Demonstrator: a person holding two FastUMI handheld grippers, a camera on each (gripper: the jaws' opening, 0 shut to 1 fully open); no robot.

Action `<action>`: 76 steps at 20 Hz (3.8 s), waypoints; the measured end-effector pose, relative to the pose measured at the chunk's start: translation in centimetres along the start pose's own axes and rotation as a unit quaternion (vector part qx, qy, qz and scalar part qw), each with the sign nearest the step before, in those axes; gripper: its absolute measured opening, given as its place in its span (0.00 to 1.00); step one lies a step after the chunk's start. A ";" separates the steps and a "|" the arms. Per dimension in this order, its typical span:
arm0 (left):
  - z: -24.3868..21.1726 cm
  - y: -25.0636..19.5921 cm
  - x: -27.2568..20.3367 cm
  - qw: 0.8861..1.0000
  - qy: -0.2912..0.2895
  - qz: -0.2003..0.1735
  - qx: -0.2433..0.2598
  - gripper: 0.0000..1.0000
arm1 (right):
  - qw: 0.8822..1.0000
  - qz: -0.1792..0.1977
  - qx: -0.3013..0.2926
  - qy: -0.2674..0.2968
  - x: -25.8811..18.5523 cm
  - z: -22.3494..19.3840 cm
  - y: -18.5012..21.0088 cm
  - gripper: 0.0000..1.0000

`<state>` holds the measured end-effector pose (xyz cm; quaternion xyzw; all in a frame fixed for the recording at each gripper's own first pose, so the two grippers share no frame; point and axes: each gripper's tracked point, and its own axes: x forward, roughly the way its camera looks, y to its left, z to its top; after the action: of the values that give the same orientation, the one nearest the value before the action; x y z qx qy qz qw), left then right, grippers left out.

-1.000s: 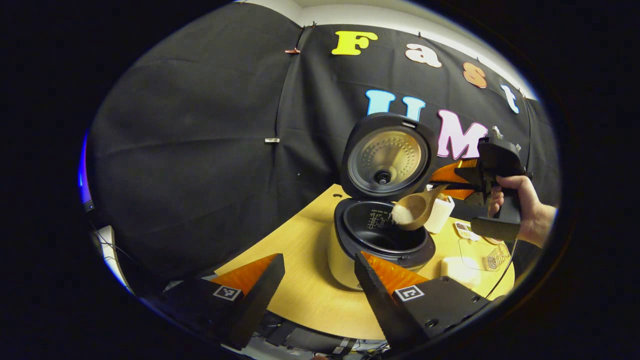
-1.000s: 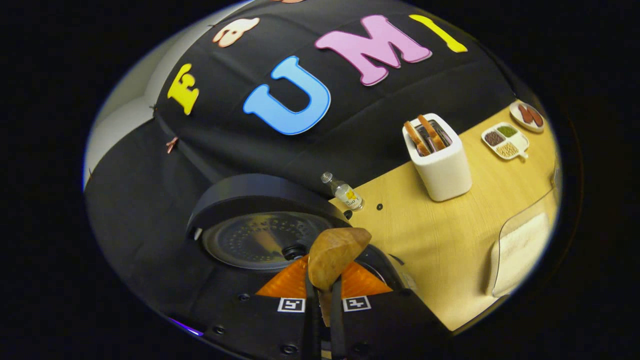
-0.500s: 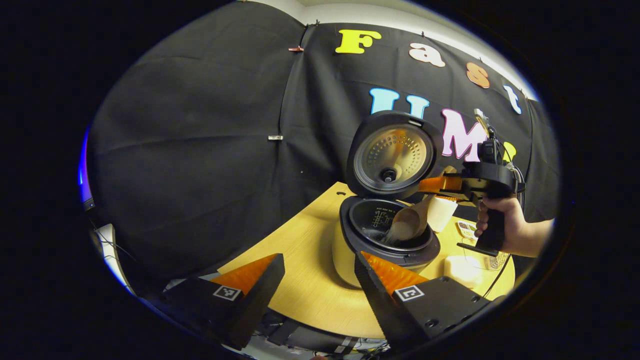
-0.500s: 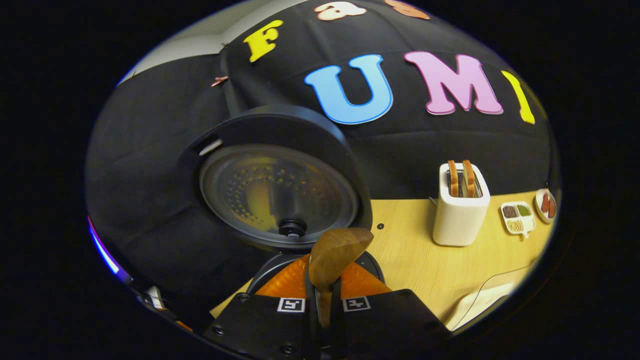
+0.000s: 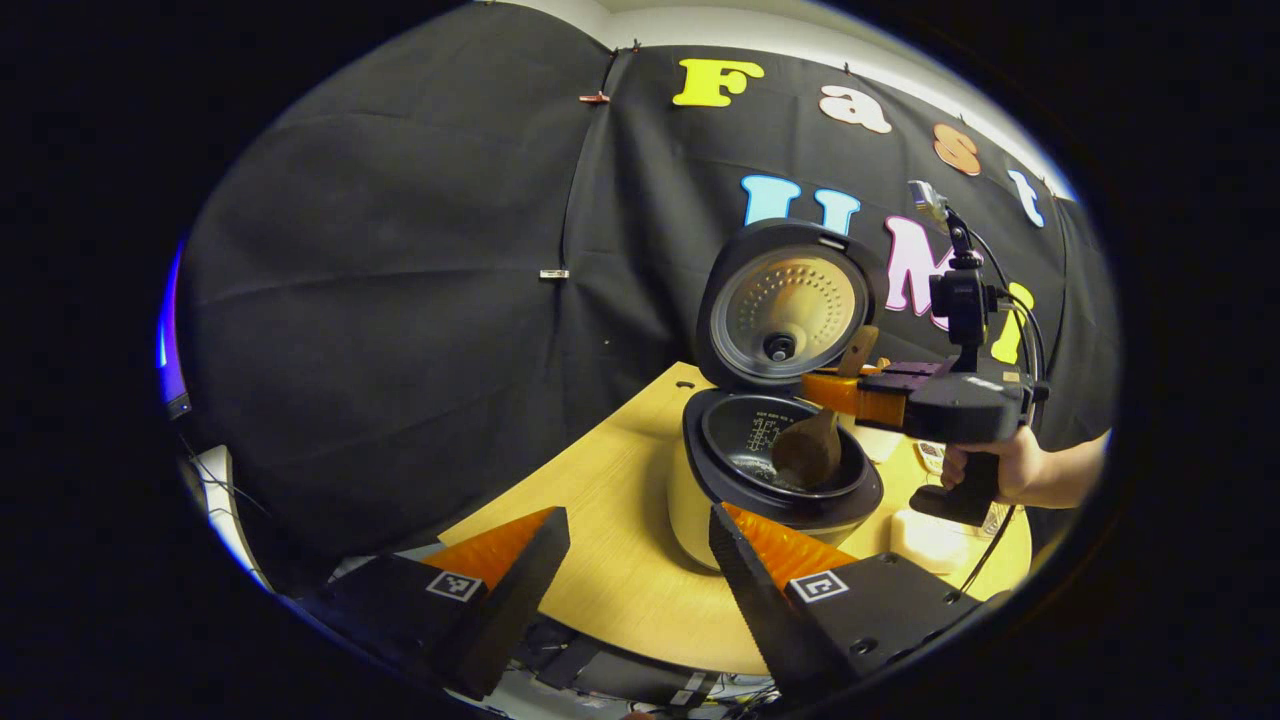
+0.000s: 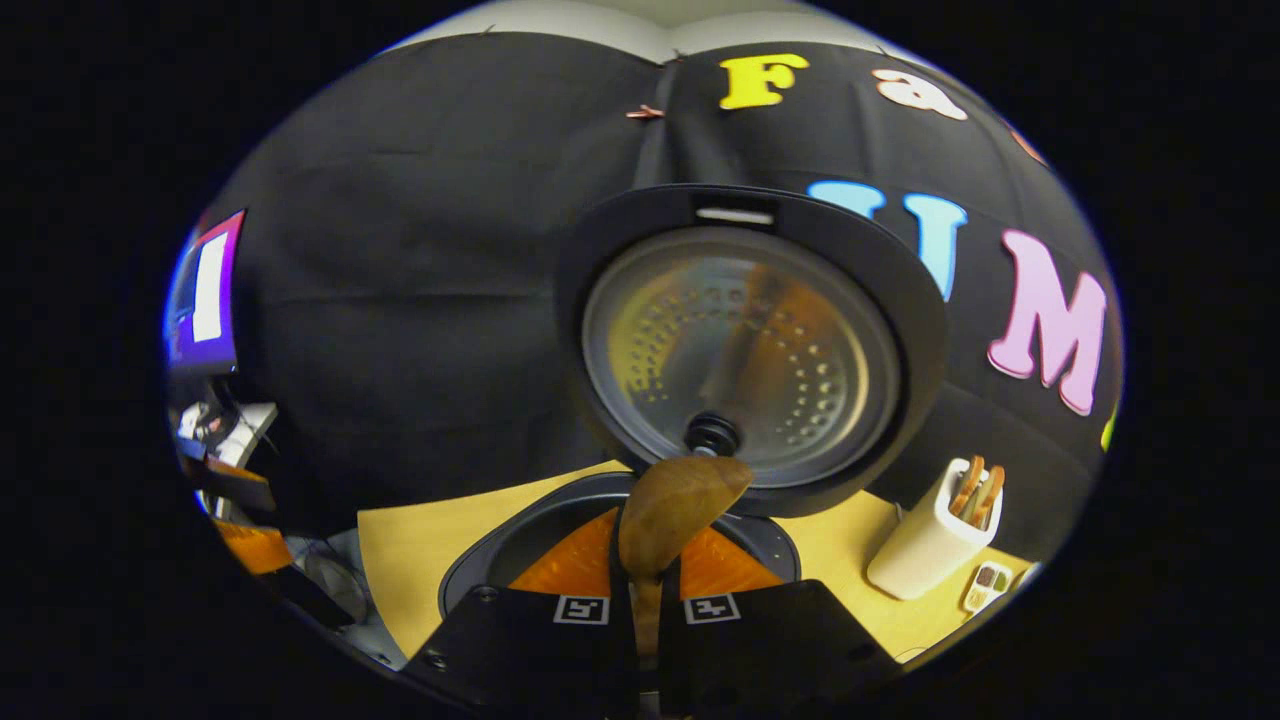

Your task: Close the left gripper, press the button to open the rice cooker; take a wooden spoon from the chopstick holder with the right hand, scoop a spoonful of rice and pour it into the rice cooker, then put the wooden spoon back into the chopstick holder.

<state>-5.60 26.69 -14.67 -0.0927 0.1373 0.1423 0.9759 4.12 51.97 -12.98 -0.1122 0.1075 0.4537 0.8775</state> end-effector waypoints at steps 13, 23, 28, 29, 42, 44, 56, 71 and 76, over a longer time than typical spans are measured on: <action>0.9 -2.5 -0.2 0.999 -0.014 -0.023 0.029 0.96 | 0.984 -0.028 0.178 -0.003 -2.7 1.4 -3.6 0.12; 2.1 -11.2 0.3 0.994 -0.034 -0.096 0.050 0.96 | 0.936 -0.129 0.320 -0.071 -11.6 3.2 -14.0 0.12; 2.3 -16.1 -0.1 0.990 -0.038 -0.124 0.057 0.96 | 0.910 -0.189 0.356 -0.097 -18.7 1.8 -21.1 0.12; 2.3 -17.0 -0.2 0.989 -0.039 -0.128 0.058 0.96 | 0.904 -0.203 0.363 -0.101 -20.3 1.2 -22.5 0.12; 1.9 -25.0 0.5 0.988 -0.024 -0.130 0.077 0.95 | 0.790 -0.395 0.449 -0.133 -38.3 -10.6 -41.6 0.12; 1.7 -26.0 0.5 0.989 -0.021 -0.124 0.073 0.96 | 0.776 -0.413 0.459 -0.128 -39.7 -13.1 -43.3 0.12; 1.6 -30.2 -0.7 0.994 -0.020 -0.088 0.068 0.96 | 0.731 -0.458 0.502 -0.059 -41.8 -25.5 -46.3 0.12; 3.8 -27.6 -1.8 0.996 -0.043 -0.040 0.065 0.96 | 0.749 -0.448 0.488 -0.008 -38.2 -29.0 -45.0 0.22; 9.3 -26.0 -0.8 0.993 -0.096 -0.034 0.063 0.95 | 0.762 -0.462 0.455 0.002 -39.7 -27.8 -43.4 0.99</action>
<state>3.79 4.01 -1.95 -0.0217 0.0479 0.1082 0.9927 14.88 -11.26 -23.57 0.2631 0.2377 -0.1085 0.9287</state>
